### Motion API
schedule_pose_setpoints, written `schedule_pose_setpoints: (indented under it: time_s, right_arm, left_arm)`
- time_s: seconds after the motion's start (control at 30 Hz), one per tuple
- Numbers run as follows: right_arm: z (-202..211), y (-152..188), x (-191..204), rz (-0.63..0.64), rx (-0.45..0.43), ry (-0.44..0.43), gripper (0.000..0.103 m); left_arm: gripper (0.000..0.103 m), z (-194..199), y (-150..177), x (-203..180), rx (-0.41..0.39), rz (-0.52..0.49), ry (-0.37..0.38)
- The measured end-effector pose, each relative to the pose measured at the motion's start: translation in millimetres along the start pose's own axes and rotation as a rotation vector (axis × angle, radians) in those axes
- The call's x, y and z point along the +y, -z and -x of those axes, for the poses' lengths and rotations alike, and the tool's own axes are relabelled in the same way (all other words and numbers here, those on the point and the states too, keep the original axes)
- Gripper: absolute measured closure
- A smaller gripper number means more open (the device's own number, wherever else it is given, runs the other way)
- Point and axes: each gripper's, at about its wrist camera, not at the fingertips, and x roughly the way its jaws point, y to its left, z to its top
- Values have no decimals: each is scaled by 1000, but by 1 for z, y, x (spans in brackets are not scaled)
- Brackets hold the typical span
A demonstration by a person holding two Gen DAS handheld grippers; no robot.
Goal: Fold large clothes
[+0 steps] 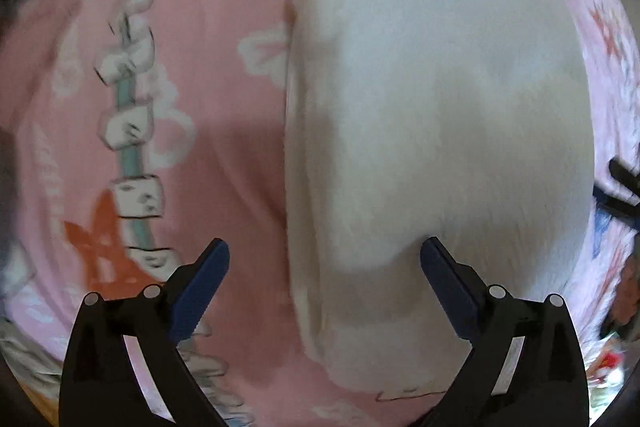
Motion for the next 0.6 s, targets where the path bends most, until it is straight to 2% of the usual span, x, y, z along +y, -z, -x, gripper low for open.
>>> schedule_pose_setpoints:
  time_s: [0.03,0.07,0.2,0.33,0.43,0.5,0.6]
  right_arm:
    - [-1,-4,1,9,4,7,24]
    - [-4,-5,1,13,3,5,19]
    - [-19,-12,-6,6,36,-50,8]
    - [-30,-18,-20,-7,72,-158,5]
    - [-32,-22,-20,-15,113,-247,5]
    - [-32,-21,-15,3,128,-232,5]
    - [-35,-19,-6,54,142,-184,5]
  left_arm:
    - [9,-7,-4,9,11,35,48]
    - [9,-11,-7,14,20,58,93]
    - [9,-28,-19,26,70,110,245]
    - [7,-43,-28,32,90,133,342]
    - [7,-56,-33,43,106,144,404]
    - [7,-54,-35,49,97,127,408]
    - [7,-45,-37,53,74,75,370]
